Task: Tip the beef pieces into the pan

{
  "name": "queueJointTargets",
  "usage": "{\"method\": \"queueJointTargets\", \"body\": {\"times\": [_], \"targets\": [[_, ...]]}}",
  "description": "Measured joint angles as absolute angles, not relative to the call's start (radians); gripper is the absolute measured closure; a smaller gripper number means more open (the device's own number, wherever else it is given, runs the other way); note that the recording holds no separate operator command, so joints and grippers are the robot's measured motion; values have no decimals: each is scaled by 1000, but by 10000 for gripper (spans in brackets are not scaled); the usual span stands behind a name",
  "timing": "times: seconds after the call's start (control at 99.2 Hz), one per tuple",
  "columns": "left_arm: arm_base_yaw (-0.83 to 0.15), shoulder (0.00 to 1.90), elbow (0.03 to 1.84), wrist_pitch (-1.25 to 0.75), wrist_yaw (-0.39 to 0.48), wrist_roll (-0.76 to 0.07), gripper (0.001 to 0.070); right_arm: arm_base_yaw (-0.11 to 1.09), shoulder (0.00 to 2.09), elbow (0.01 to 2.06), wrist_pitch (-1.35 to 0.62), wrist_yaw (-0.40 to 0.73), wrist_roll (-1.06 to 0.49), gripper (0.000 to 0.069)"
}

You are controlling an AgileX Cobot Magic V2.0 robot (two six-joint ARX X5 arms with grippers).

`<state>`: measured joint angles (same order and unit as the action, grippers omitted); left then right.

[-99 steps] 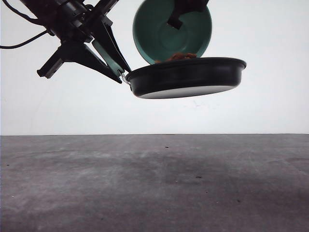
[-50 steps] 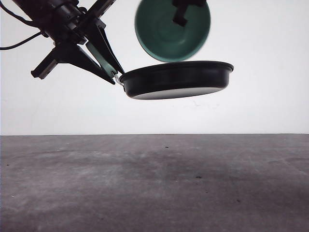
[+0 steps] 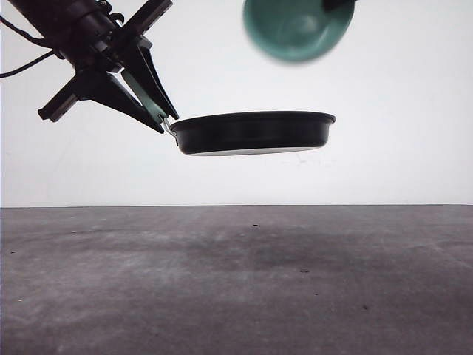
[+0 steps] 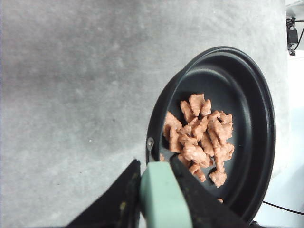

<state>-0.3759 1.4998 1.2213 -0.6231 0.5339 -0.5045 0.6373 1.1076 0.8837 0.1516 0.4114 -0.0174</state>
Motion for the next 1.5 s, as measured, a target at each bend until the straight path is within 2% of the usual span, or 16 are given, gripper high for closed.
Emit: {"method": "queueJointTargets", "body": {"times": [0.111, 0.212, 0.323, 0.454, 0.625, 0.938, 0.968, 0.998, 1.16, 1.2, 1.361, 1.452, 1.482, 1.503], "targets": [[-365, 1500, 1221, -623, 533, -490, 645, 477, 1056, 905, -10, 227, 238, 666], [-355, 1500, 1221, -624, 533, -483, 645, 251, 1065, 910, -222, 28, 393, 666], [-351, 1500, 1221, -623, 532, -474, 645, 26, 1150, 899, -450, -118, 427, 666], [-351, 1500, 1221, -623, 532, -465, 645, -148, 1238, 849, -537, -197, 411, 666], [-351, 1500, 1221, -623, 532, -463, 645, -247, 1309, 840, -576, -207, 373, 666], [-351, 1500, 1222, -623, 537, -463, 645, -256, 1433, 839, -685, -209, 282, 662], [-351, 1500, 1222, -623, 541, -463, 645, -256, 1438, 839, -688, -208, 276, 637], [-351, 1500, 1222, -624, 548, -463, 645, -256, 1439, 838, -690, -208, 270, 578], [-351, 1500, 1221, -623, 557, -463, 645, -256, 1436, 837, -691, -210, 265, 98], [-351, 1500, 1222, -623, 557, -463, 645, -256, 1431, 837, -691, -211, 265, 8], [-351, 1500, 1221, -620, 552, -459, 645, -256, 1358, 864, -701, -245, 266, 6], [-350, 1500, 1221, -602, 530, -455, 645, -256, 1284, 953, -699, -307, 284, 9], [-348, 1500, 1222, -596, 523, -450, 645, -255, 1256, 989, -699, -337, 294, 30], [-347, 1500, 1222, -592, 519, -446, 645, -253, 1235, 1014, -699, -359, 296, 73]]}}
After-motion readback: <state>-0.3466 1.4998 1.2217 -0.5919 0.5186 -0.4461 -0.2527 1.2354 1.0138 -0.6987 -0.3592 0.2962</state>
